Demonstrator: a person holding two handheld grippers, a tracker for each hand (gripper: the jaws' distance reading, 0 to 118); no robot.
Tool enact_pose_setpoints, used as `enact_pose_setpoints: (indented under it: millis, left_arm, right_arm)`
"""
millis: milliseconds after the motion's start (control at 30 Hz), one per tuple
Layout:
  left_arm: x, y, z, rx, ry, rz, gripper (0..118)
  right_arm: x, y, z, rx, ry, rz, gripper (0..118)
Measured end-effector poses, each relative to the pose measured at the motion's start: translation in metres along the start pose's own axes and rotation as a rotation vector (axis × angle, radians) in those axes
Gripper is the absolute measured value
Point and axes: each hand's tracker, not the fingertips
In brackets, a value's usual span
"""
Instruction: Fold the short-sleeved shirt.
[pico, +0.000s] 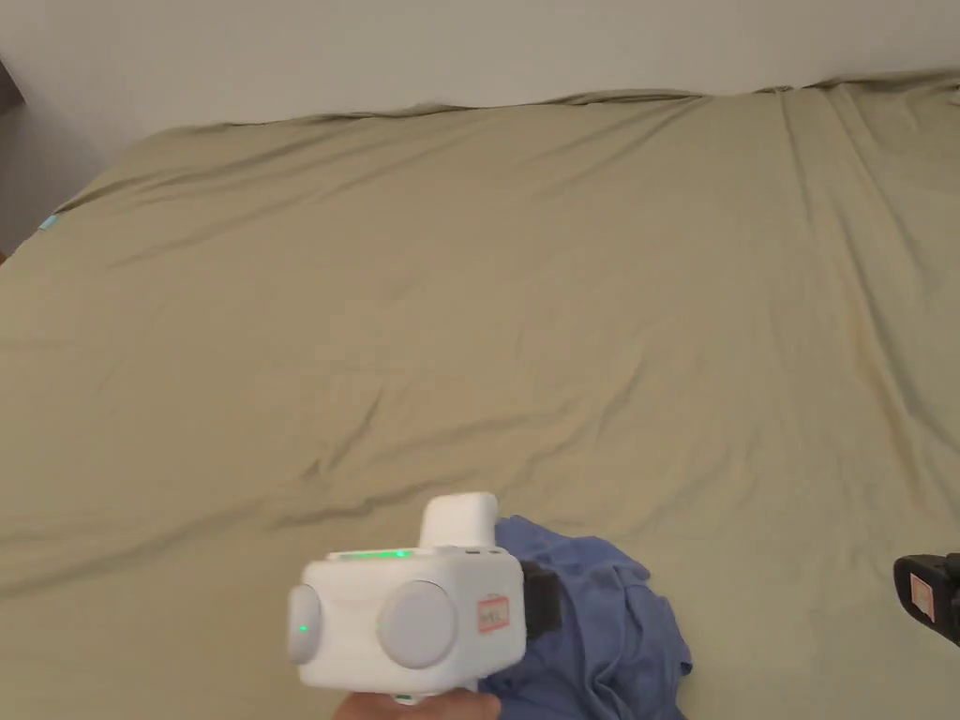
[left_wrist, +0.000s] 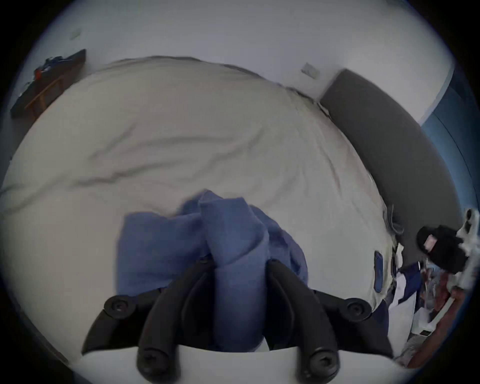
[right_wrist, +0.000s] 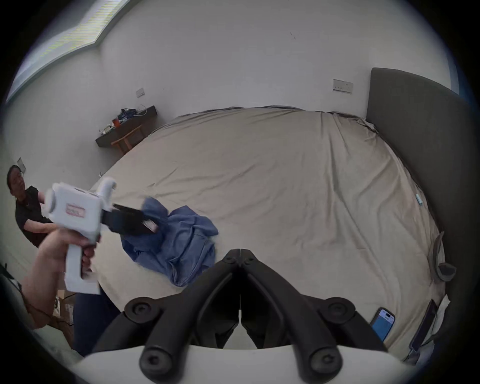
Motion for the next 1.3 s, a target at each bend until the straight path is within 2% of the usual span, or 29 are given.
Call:
enact_pose_setpoints:
  millis: [33,67,100,133,167,200,300,367,400,433,467,500,533,633,700,767,867,1067,1167,1233,1300]
  left_arm:
    - [-0.002,-0.005,-0.009,0.003,-0.015,0.005,31]
    - [-0.006,-0.011,-0.012,0.038,-0.090,-0.011,64]
    - [-0.016,-0.017,-0.010,0.101,-0.239,0.035,95]
    - [-0.025,-0.021,-0.005,0.135,-0.382,0.144,114]
    - [-0.032,-0.024,0.004,0.143,-0.439,0.234,118]
    - [-0.041,-0.025,0.020,0.173,-0.457,0.304,118]
    - [-0.065,-0.021,0.066,0.302,-0.373,0.291,118]
    - [-0.070,-0.012,0.087,0.290,-0.221,0.195,118]
    - [-0.068,-0.010,0.089,0.273,-0.083,0.127,117]
    - [-0.064,-0.009,0.085,0.247,0.037,0.037,105]
    - [-0.055,-0.009,0.075,0.227,0.093,-0.041,72]
    - [-0.047,-0.010,0.064,0.192,0.118,-0.088,45]
    - [-0.036,-0.012,0.052,0.166,0.115,-0.099,37]
    - [0.003,-0.024,0.009,0.114,-0.038,-0.130,37]
    - [0.035,-0.031,-0.025,0.040,0.067,-0.206,37]
    - [0.065,-0.037,-0.047,0.043,0.070,-0.284,37]
    - [0.096,-0.039,-0.059,0.084,0.097,-0.326,37]
    - [0.106,-0.021,-0.059,0.058,0.003,-0.225,37]
    - [0.098,-0.011,-0.026,0.097,-0.168,-0.163,37]
    - [0.077,-0.004,0.010,0.136,-0.314,-0.072,37]
    - [0.049,0.004,0.047,0.189,-0.351,-0.014,37]
  right_arm:
    - [0.001,0.000,0.000,-0.002,-0.001,0.004,3]
    - [0.003,-0.001,0.000,-0.006,0.000,0.007,3]
    - [0.005,-0.003,-0.001,-0.014,0.005,0.014,3]
    - [0.007,-0.005,-0.002,-0.015,0.005,0.017,3]
    - [0.008,-0.006,-0.002,-0.010,0.001,0.019,3]
    - [0.009,-0.007,-0.001,-0.003,-0.005,0.019,3]
    - [0.015,-0.007,0.000,0.006,-0.014,-0.001,3]
    - [0.016,-0.007,0.000,0.007,-0.019,-0.007,3]
    - [0.016,-0.007,0.000,0.007,-0.021,-0.008,3]
    - [0.016,-0.007,0.000,0.006,-0.023,-0.007,3]
    - [0.015,-0.007,0.000,0.007,-0.024,-0.006,3]
    - [0.014,-0.008,0.000,0.008,-0.024,-0.006,3]
    - [0.013,-0.009,0.001,0.008,-0.021,-0.007,3]
    - [0.012,-0.011,0.001,0.003,-0.019,-0.011,3]
    - [0.011,-0.012,0.002,-0.004,-0.026,-0.008,3]
    - [0.011,-0.012,0.004,-0.007,-0.029,-0.005,3]
    - [0.012,-0.012,0.008,-0.006,-0.029,-0.004,3]
    - [0.015,-0.011,0.013,0.016,-0.022,-0.020,3]
    - [0.015,-0.007,0.015,0.042,0.000,-0.027,3]
    - [0.014,-0.001,0.014,0.057,0.020,-0.026,3]
    - [0.010,0.005,0.009,0.072,0.069,-0.028,3]
